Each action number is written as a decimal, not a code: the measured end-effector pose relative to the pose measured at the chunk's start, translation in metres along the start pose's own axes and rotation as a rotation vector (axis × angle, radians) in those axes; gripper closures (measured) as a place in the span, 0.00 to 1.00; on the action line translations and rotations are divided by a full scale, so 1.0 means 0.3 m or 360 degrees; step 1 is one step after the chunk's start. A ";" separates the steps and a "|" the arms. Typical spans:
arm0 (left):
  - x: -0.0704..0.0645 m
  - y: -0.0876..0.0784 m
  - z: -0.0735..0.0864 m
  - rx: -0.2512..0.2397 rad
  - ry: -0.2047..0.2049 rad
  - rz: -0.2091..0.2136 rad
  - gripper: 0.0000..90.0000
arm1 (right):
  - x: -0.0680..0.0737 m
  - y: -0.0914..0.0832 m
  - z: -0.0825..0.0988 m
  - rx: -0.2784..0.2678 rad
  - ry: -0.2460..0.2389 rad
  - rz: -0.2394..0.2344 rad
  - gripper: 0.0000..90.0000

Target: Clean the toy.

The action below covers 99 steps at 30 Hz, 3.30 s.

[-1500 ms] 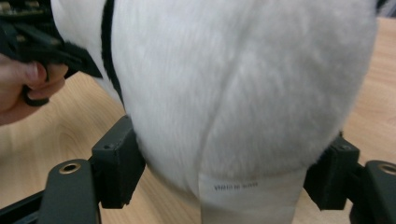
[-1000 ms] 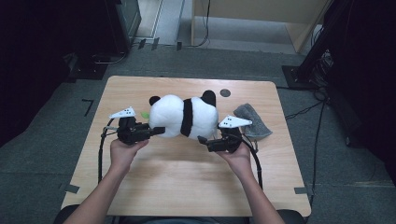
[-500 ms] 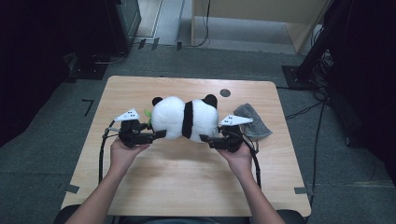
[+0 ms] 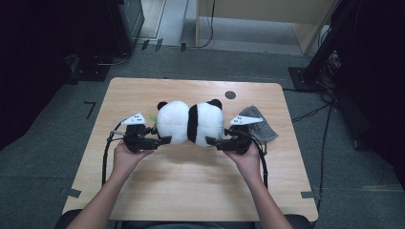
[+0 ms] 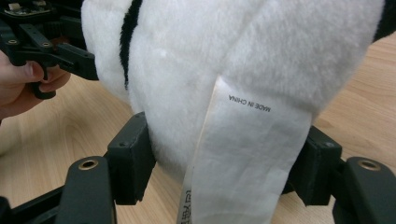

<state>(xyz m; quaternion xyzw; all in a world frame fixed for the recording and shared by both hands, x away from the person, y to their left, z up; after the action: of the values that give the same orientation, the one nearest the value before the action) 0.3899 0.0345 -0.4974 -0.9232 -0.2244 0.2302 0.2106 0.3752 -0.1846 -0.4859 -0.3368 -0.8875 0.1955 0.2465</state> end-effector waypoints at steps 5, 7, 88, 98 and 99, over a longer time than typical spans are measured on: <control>-0.002 0.002 0.004 0.0015 0.0000 -0.0001 0.37 | 0.003 -0.009 -0.003 0.0001 0.0002 0.0013 0.35; -0.001 -0.003 0.002 0.0005 -0.0018 0.0007 0.37 | 0.004 -0.010 -0.002 0.0014 0.0029 0.0000 0.34; 0.110 0.016 0.000 0.0043 0.0031 -0.0099 0.24 | -0.252 -0.170 0.030 -0.0074 -0.0127 0.0536 0.32; 0.106 0.003 -0.002 0.0003 -0.0013 -0.0076 0.25 | -0.351 -0.194 0.039 -0.0108 -0.0061 0.0650 0.32; 0.104 -0.006 -0.009 -0.0009 0.0008 -0.0094 0.27 | -0.358 -0.197 0.040 -0.0108 -0.0059 0.0657 0.32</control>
<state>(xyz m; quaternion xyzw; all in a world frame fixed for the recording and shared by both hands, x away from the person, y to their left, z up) 0.4155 0.0510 -0.5046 -0.9173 -0.2518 0.2210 0.2152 0.4088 -0.3024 -0.4980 -0.5159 -0.8101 0.2181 0.1734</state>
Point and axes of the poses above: each handheld gripper's, and its own axes: y roughly forward along the jaws, z roughly out of its underside, x roughly to its left, the point moved 9 cm from there along y, roughly forward along the jaws, and after that the axes turned 2 degrees about z, right-handed, at the moved point
